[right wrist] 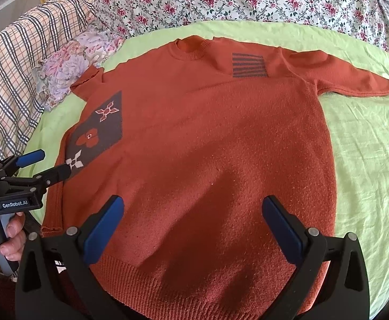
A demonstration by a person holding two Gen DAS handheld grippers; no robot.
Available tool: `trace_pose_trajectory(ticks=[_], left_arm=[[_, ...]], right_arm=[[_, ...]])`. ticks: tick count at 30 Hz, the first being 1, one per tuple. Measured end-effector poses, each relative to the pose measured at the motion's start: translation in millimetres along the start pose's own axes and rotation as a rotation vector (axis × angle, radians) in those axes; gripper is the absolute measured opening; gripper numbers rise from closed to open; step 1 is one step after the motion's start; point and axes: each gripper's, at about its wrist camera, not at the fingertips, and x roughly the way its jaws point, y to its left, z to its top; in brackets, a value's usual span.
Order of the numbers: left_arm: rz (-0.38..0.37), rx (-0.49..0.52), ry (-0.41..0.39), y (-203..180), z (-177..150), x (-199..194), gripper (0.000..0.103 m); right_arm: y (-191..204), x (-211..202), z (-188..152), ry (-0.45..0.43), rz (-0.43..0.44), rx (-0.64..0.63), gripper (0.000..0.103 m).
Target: Fold small clothes
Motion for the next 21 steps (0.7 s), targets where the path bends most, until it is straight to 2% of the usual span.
trace_pose_trajectory(ticks=[2, 4, 9, 16, 17, 21], left_arm=[[0.011, 0.009, 0.027, -1.1, 0.6, 1.0, 0.103], [0.025, 0.021, 0.074, -2.9, 0.9, 2.4, 0.103], [0.02, 0.024, 0.077, -3.6, 1.3, 2.8, 0.103], [-0.005, 0.017, 0.077, -5.5, 3.0, 2.4, 0.103], [-0.005, 0.016, 0.078, -5.4, 3.2, 2.7, 0.103], [-0.003, 0.017, 0.075, -5.2, 4.3, 3.0, 0.103]], right_arm=[[0.3, -0.3, 0.8, 0.01, 0.005, 0.003, 0.103], [0.7, 1.3, 0.9, 0.066, 0.011, 0.02, 0.103], [4.0, 3.2, -0.9, 0.114, 0.014, 0.032, 0.103], [5.2, 5.2, -0.9, 0.134, 0.015, 0.038, 0.103], [5.2, 4.8, -1.1, 0.108, 0.013, 0.032, 0.103], [5.3, 2.8, 0.8, 0.102, 0.018, 0.035, 0.103]])
